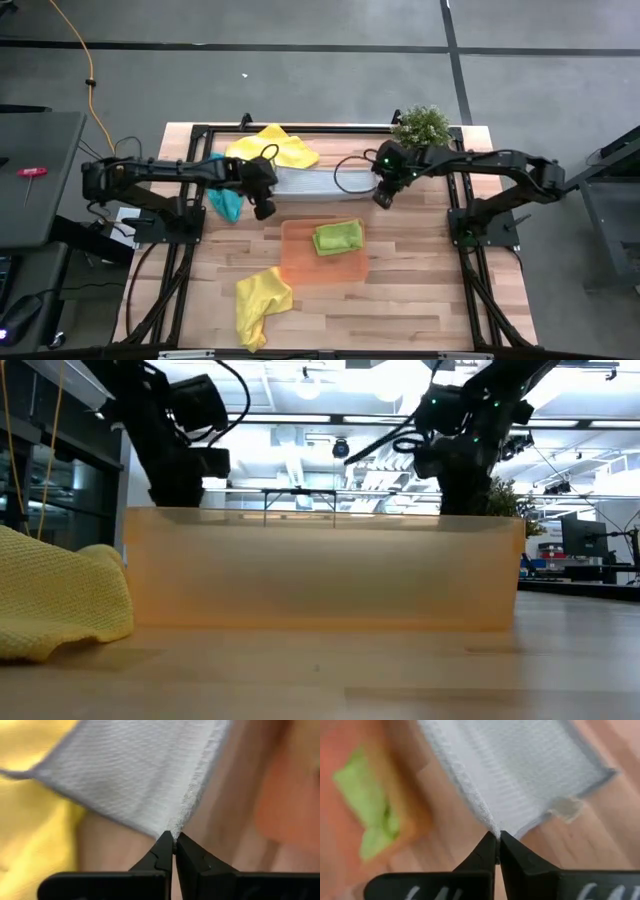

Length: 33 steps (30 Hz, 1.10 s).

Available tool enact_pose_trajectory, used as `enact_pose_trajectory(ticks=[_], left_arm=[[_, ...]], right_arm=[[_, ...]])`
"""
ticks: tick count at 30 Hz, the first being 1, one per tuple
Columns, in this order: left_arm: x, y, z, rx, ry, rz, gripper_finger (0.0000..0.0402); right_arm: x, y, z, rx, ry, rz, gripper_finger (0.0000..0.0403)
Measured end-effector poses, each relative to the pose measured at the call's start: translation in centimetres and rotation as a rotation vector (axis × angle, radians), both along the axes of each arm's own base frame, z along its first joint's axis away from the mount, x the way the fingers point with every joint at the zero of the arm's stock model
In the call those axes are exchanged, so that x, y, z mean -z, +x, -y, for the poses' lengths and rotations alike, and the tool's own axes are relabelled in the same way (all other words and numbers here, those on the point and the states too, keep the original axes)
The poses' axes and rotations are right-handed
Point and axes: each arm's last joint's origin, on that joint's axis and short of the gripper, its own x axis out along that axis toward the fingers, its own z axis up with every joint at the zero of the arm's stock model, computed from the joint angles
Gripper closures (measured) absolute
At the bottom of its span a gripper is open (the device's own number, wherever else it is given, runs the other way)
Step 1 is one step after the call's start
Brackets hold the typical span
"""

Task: Fold microfiber towels
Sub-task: Fold the gray towel

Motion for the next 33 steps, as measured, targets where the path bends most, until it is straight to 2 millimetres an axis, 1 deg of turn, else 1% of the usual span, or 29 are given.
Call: enact_pose_trajectory(ticks=[7, 10, 13, 18, 24, 28, 33], left_arm=[[1.1, -0.4, -2.9, -0.109, 0.019, -0.016, 0.0402], [1.9, -0.3, -3.8, -0.142, 0.025, -0.032, 0.0401], [2.5, 0.0, -4.4, -0.182, 0.035, -0.033, 0.0401], [3.4, 0.6, -5.0, -0.205, 0.040, -0.008, 0.0401], [4.1, 0.8, -5.2, -0.239, 0.046, -0.026, 0.0401], [4.0, 0.9, -5.4, -0.252, 0.078, -0.020, 0.0401], [3.3, 1.3, -5.7, -0.262, 0.118, 0.044, 0.0401]], right_arm=[[1.4, 1.0, 1.9, 0.159, -0.064, -0.016, 0.0403], [2.2, 1.5, 2.6, 0.233, -0.075, -0.018, 0.0403], [3.1, 1.6, 3.1, 0.286, -0.078, -0.057, 0.0403], [4.2, 1.7, 3.7, 0.315, -0.098, -0.105, 0.0403], [4.4, 2.1, 4.0, 0.333, -0.134, -0.088, 0.0403], [4.3, 2.2, 4.1, 0.376, -0.147, -0.073, 0.0403], [4.3, 2.2, 4.2, 0.417, -0.153, -0.073, 0.0403]])
